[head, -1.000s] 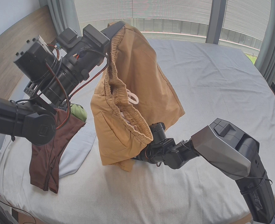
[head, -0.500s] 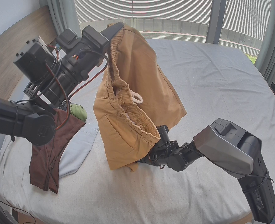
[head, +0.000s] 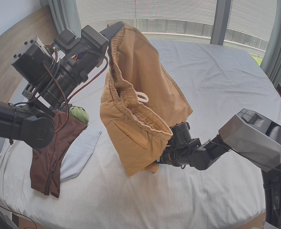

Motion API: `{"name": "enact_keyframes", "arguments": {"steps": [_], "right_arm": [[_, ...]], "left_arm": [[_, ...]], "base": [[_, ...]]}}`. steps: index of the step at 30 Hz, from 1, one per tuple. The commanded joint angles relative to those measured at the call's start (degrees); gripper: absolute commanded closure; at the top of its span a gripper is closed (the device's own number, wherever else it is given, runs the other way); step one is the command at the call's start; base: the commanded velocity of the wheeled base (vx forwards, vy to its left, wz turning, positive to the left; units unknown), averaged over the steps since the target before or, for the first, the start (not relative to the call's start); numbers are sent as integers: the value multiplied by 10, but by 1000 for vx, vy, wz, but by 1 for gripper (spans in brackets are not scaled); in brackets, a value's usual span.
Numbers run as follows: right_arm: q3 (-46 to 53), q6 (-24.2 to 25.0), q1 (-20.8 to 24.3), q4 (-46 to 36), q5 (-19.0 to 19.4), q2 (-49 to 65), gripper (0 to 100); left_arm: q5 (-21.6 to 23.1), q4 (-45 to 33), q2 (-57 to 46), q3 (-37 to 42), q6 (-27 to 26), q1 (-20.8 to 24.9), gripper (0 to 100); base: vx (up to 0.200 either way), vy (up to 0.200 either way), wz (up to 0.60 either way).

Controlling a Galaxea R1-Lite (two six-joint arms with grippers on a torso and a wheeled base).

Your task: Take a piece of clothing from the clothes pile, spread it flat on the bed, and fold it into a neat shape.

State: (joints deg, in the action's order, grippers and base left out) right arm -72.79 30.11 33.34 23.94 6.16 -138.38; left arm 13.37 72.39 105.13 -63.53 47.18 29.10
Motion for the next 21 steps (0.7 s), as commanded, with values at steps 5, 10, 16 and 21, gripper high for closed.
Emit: {"name": "enact_keyframes", "arguments": {"steps": [5, 10, 16, 21], "right_arm": [[78, -37, -32, -1, -18, 79, 100], [119, -70, -58, -3, -33, 114, 100], [154, -87, -82, -3, -35, 131, 100], [163, -102, -87, -2, -35, 123, 100]], "left_arm": [[1, 1, 1, 0, 0, 5, 100], [1, 2, 3, 2, 0, 5, 100], [2, 2, 11, 1, 0, 8, 100], [-1, 25, 35, 6, 0, 11, 100]], "base": [[0, 0, 0], [0, 0, 0], [0, 0, 0], [0, 0, 0]]}}
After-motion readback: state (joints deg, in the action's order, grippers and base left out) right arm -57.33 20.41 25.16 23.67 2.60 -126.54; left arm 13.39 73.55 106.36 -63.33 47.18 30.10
